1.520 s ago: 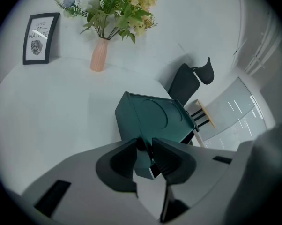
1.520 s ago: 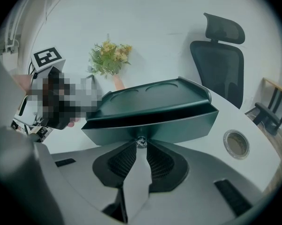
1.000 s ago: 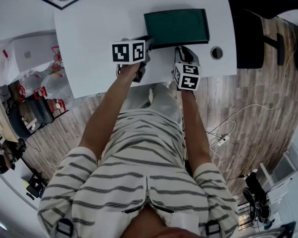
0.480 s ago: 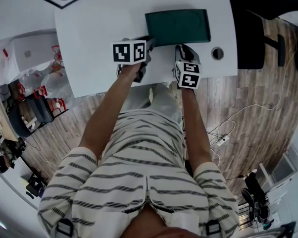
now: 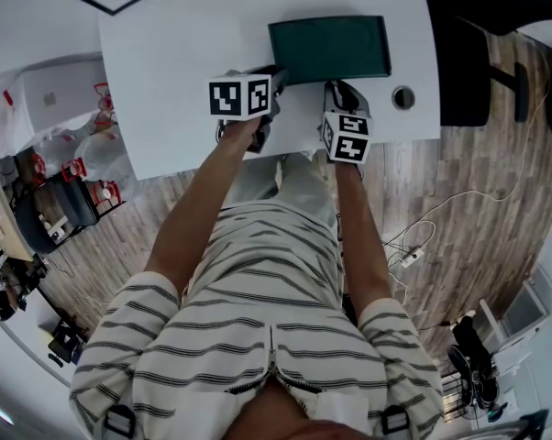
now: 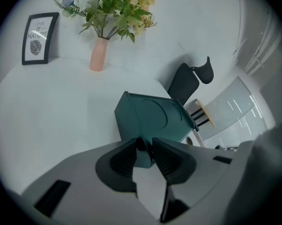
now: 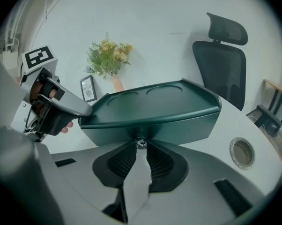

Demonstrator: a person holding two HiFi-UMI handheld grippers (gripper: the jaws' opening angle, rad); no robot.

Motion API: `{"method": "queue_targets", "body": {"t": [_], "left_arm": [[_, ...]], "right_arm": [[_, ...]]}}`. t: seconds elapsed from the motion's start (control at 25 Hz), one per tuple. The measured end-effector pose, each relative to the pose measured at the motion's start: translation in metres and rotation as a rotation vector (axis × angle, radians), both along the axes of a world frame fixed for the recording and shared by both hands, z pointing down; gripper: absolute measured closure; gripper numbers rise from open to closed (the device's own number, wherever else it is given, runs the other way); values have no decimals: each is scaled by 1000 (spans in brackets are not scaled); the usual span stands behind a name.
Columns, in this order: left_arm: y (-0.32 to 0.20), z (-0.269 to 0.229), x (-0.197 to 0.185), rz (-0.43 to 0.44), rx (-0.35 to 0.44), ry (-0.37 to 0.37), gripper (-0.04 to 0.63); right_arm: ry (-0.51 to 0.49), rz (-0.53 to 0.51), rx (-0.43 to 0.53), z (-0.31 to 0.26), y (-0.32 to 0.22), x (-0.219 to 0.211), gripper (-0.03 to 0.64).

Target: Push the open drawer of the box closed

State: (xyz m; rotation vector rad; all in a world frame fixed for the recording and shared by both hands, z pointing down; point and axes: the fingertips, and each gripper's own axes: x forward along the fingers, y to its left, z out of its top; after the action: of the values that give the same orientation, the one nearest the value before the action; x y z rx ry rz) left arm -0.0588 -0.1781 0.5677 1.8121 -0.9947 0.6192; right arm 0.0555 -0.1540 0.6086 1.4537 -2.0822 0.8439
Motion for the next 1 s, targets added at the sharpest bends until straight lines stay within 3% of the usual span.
{"method": "queue_targets", "body": {"t": [0.6,1.0], "left_arm": [[0,1,0,-5,3,7,486],[1,0,-3,-28,-22,25,492]], "right_arm": [[-11,19,-7,2,-3,0,535],[-51,8,-22,-7,3,0,495]]}}
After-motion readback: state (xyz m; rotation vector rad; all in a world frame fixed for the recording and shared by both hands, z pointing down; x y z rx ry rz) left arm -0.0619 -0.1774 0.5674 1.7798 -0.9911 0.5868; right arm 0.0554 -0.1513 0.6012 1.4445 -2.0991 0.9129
